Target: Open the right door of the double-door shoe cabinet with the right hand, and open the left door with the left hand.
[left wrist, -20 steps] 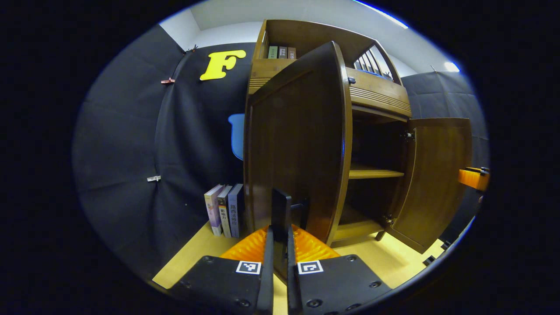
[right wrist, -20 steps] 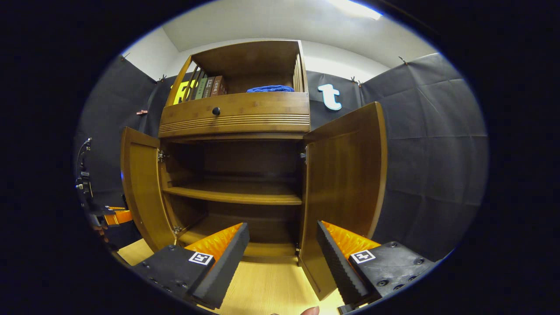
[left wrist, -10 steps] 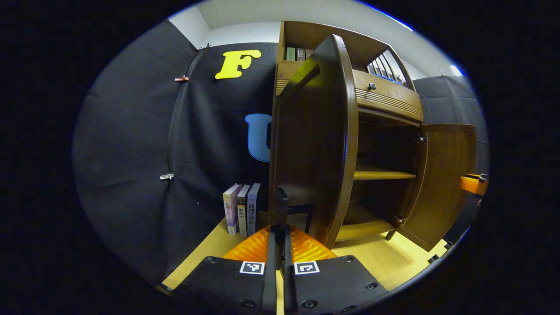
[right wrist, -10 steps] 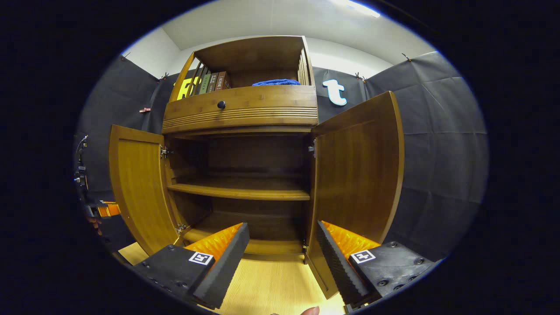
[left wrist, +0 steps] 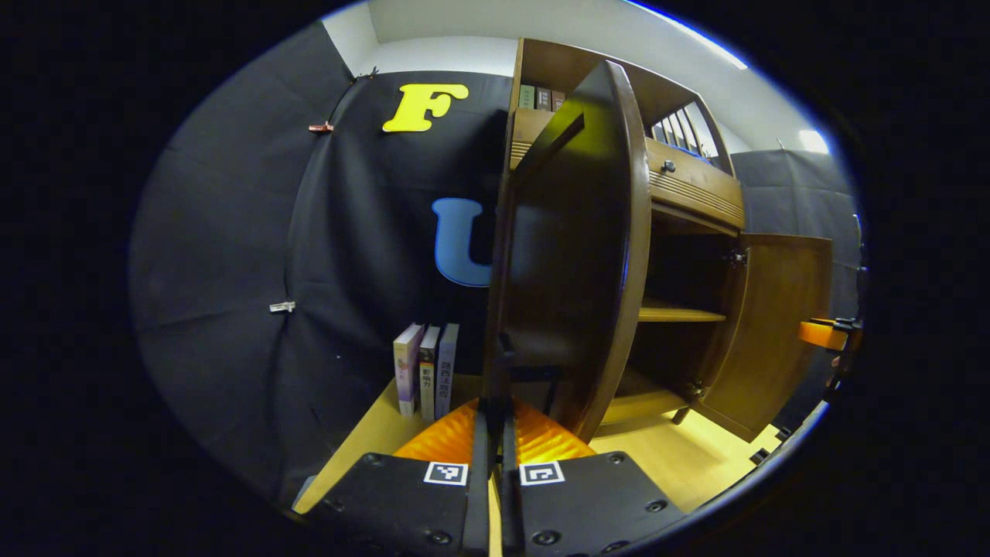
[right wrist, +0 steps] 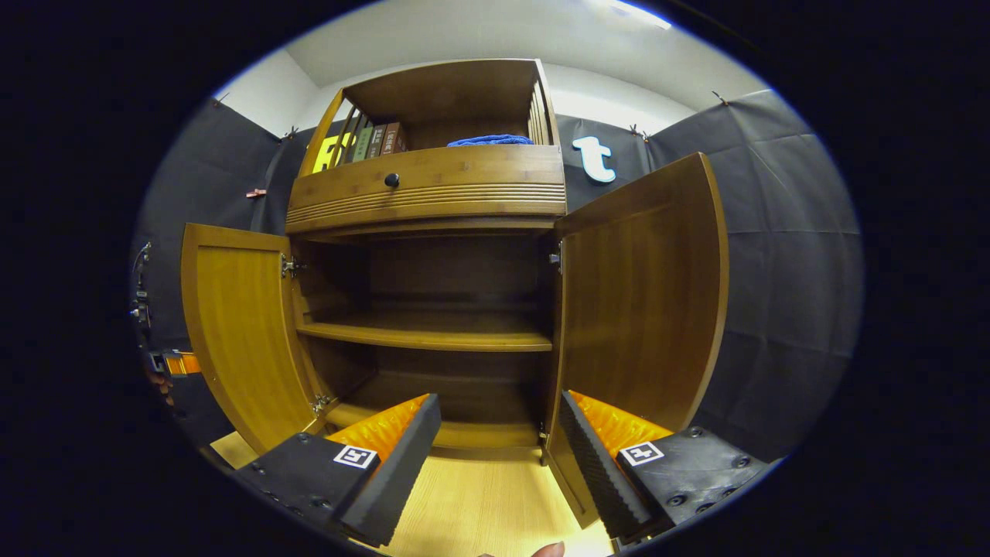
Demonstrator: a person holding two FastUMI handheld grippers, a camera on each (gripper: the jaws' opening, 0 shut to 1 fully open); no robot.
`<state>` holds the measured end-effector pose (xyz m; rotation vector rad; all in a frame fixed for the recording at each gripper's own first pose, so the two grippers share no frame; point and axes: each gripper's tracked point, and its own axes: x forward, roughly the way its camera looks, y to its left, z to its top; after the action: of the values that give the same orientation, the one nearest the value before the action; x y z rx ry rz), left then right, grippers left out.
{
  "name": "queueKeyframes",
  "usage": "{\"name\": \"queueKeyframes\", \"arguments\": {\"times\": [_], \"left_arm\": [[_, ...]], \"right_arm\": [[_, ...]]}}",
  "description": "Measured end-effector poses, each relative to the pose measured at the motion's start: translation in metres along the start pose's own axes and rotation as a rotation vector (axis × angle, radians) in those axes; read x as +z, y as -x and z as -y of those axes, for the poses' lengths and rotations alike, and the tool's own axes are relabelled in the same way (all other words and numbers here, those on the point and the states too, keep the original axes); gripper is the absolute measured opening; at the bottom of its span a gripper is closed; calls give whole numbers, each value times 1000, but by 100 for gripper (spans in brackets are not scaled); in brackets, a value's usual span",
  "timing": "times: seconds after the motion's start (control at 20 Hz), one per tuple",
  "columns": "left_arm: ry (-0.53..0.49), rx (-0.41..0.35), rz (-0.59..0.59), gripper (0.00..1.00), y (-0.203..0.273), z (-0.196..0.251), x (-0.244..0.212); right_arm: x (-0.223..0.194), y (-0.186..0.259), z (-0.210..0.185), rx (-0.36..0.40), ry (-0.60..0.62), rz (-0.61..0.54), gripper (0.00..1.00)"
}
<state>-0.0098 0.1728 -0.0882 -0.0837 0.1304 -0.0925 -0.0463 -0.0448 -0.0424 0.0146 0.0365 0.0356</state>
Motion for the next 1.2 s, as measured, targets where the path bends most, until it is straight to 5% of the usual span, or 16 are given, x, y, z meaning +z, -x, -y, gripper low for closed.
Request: {"name": "queueKeyframes", "arguments": {"times": [0.5,0.6,0.85,0.95,1.2], "left_arm": [[-79,56,11,14,13,-4,-1],[-80,88,20,24,22,-10,0],[-53,181,74,80,56,-22,9],[-53,196,87,79,69,-20,13],[-64,209,80,93,87,-1,20]], "right_arm": [[2,4,-8,28,9,2,98],[2,4,-6,31,7,1,98],[-2,5,-5,53,-18,-11,96],[0,3,-3,47,-19,-5,95],[5,0,-3,53,0,10,98]]}}
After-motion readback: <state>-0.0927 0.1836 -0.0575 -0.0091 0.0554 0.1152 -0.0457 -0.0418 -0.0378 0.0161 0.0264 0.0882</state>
